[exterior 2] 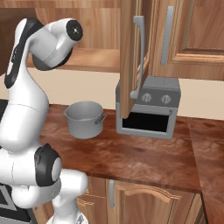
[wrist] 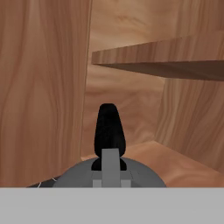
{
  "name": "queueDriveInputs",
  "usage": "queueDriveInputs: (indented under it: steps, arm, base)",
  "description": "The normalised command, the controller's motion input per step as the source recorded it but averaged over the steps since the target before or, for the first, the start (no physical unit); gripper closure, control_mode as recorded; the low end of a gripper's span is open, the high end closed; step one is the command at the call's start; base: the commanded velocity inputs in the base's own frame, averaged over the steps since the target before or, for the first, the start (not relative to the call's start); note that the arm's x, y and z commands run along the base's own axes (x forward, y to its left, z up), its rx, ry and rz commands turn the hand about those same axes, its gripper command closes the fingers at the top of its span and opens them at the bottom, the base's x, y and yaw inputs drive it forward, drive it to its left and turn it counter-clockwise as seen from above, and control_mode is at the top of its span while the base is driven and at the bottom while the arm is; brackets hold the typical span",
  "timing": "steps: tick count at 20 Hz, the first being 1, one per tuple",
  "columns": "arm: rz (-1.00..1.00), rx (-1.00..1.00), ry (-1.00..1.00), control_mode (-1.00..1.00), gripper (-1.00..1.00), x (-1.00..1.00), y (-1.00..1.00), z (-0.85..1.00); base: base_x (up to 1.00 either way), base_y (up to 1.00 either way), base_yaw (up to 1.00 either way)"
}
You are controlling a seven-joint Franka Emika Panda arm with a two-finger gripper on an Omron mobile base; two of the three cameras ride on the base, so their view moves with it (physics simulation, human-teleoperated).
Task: Pick the kettle from the cabinet and place it on a stove burner. Then pick the pot from the counter and place it on another stove burner. Finally, turn both burners on.
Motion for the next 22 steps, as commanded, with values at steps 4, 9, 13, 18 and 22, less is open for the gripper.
queueDriveInputs:
  steps: [4, 9, 13, 18, 22]
  arm:
    - [0.00, 0.00, -0.03, -1.00, 1.00, -0.65, 0.00, 0.00]
    - [0.00, 0.00, 0.00, -1.00, 1.00, -0.60, 0.00, 0.00]
    - [0.00, 0.00, 0.00, -1.00, 1.00, -0.52, 0.00, 0.00]
    - [0.00, 0.00, 0.00, -1.00, 1.00, -0.32, 0.00, 0.00]
    - [0.00, 0.00, 0.01, -1.00, 1.00, -0.33, 0.00, -0.01]
  base:
    - [0.00, 0.00, 0.00]
    - [0.00, 0.00, 0.00]
    - [0.00, 0.00, 0.00]
    - [0.00, 0.00, 0.00]
    - [0.00, 0.00, 0.00]
